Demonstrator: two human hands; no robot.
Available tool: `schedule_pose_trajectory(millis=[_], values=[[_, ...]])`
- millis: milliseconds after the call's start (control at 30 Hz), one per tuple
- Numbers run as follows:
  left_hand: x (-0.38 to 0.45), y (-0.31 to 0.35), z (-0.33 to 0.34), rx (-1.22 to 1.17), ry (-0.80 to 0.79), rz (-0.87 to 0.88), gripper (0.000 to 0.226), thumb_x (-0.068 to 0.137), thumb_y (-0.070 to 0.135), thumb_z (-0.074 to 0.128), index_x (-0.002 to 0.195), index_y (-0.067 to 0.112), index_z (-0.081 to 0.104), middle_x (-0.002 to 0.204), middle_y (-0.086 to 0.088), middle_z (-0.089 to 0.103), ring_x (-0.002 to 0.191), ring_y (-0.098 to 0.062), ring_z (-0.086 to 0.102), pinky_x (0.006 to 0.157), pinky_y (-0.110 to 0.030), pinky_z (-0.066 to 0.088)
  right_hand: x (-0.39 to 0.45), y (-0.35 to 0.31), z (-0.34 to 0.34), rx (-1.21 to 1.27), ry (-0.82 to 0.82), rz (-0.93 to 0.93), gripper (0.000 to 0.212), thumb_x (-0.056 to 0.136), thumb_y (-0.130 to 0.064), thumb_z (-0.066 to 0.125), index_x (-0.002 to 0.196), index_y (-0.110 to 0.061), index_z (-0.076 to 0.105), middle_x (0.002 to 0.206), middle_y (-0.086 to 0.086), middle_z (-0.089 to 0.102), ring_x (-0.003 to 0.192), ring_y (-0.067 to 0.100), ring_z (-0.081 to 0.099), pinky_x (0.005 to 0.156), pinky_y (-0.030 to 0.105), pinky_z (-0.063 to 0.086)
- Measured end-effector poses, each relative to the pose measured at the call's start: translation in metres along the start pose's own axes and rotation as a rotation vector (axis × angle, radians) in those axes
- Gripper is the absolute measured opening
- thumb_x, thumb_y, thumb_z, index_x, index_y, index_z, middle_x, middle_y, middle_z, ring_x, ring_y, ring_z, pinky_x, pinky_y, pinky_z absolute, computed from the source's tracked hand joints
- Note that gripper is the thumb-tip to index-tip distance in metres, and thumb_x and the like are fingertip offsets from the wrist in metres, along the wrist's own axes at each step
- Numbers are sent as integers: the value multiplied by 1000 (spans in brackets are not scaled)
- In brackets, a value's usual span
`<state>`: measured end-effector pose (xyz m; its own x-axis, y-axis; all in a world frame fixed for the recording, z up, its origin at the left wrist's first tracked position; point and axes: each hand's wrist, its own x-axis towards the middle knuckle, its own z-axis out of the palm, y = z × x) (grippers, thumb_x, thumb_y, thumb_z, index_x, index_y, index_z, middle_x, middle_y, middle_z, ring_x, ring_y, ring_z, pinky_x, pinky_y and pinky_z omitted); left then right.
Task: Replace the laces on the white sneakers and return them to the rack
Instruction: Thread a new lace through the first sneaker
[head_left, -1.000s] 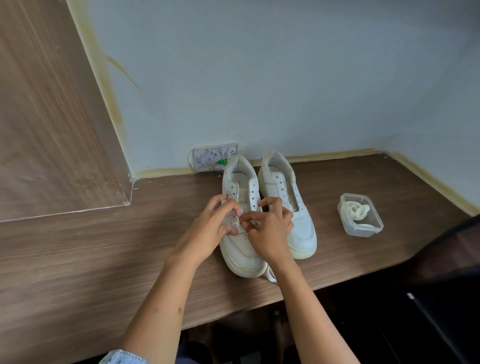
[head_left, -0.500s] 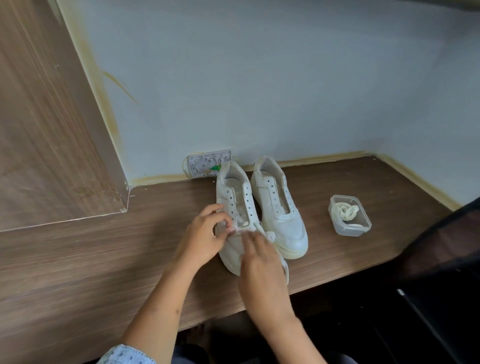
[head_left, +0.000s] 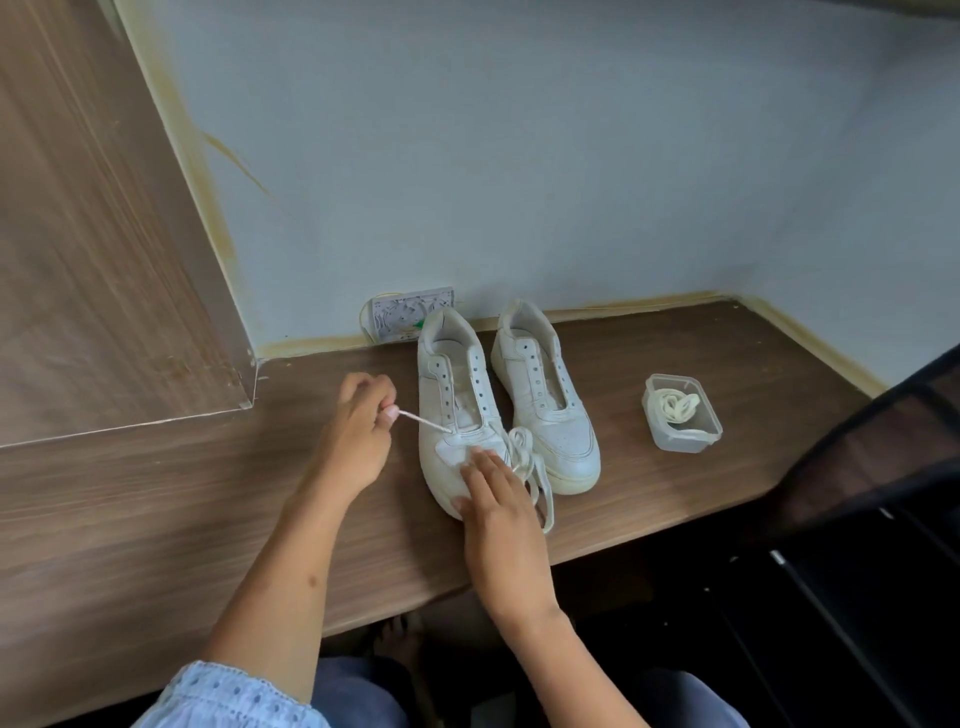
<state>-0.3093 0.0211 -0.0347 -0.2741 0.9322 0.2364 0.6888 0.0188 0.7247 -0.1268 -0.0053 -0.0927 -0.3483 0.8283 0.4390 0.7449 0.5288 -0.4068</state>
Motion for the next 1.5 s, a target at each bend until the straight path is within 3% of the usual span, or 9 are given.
schedule_pose_trajectory(millis=[167, 300, 433, 600, 900, 1033, 1133, 1300, 1500], values=[[-8, 1, -6, 461, -349, -284, 22, 99, 49, 38, 90, 31, 48, 109, 8, 43, 97, -23, 56, 77, -37, 45, 9, 14, -12, 206, -102, 15, 53, 85, 18, 48, 130, -8, 56, 148, 2, 45, 143, 9, 27, 118, 15, 1], [-14, 27, 5, 489, -286, -150, 45, 90, 71, 33, 97, 32, 55, 102, 14, 49, 97, -15, 56, 73, -34, 41, 22, 32, -24, 332, -194, -19, 73, 78, 26, 41, 140, -13, 49, 148, -1, 45, 140, -5, 24, 122, 25, 7], [-15, 30, 10, 614, -171, 5, 39, 94, 60, 41, 81, 24, 47, 82, 10, 56, 79, -13, 57, 68, -32, 44, 24, 40, -25, 359, -221, -42, 65, 84, 18, 42, 140, -14, 49, 145, -2, 47, 136, -12, 23, 121, 20, 7], [-15, 27, 6, 530, -273, 138, 26, 101, 40, 38, 83, 25, 50, 80, 6, 54, 76, -14, 55, 65, -31, 38, 17, 32, -4, 276, -122, -96, 42, 101, -18, 50, 142, -17, 47, 153, -2, 37, 147, 8, 19, 123, 31, 6], [-19, -56, -65, 298, -354, -331, 28, 94, 30, 57, 66, 25, 58, 57, 10, 66, 53, -12, 56, 65, -28, 44, 17, 34, 4, 212, -107, -75, 46, 100, -16, 52, 146, -18, 44, 153, 2, 39, 148, 13, 21, 123, 37, 12], [-32, -66, -64, 377, -295, -515, 26, 88, 46, 63, 71, 27, 67, 72, 10, 70, 74, -19, 62, 80, -35, 48, 18, 31, 4, 197, -102, -72, 46, 98, -13, 55, 143, -15, 48, 151, 5, 43, 147, 18, 26, 121, 43, 18], [-34, -35, -40, 510, -127, -343, 25, 91, 57, 51, 98, 36, 64, 104, 13, 65, 105, -18, 60, 84, -35, 43, 17, 25, 5, 166, -75, -60, 46, 96, -9, 58, 141, -12, 50, 149, 8, 45, 145, 21, 29, 121, 45, 18], [-28, 20, -2, 402, -81, 89, 26, 92, 54, 52, 97, 31, 64, 95, 16, 60, 87, -9, 58, 78, -31, 46, 15, 14, 7, 125, -58, -33, 45, 95, -8, 59, 139, -10, 52, 147, 11, 47, 144, 26, 32, 121, 43, 16], [-19, 27, 24, 420, -39, 164, 14, 97, 27, 53, 87, 20, 60, 87, 5, 63, 83, -21, 60, 69, -33, 41, 13, 14, 3, 127, -69, -39, 45, 94, -8, 58, 139, -13, 52, 146, 9, 48, 143, 24, 34, 121, 43, 20]])
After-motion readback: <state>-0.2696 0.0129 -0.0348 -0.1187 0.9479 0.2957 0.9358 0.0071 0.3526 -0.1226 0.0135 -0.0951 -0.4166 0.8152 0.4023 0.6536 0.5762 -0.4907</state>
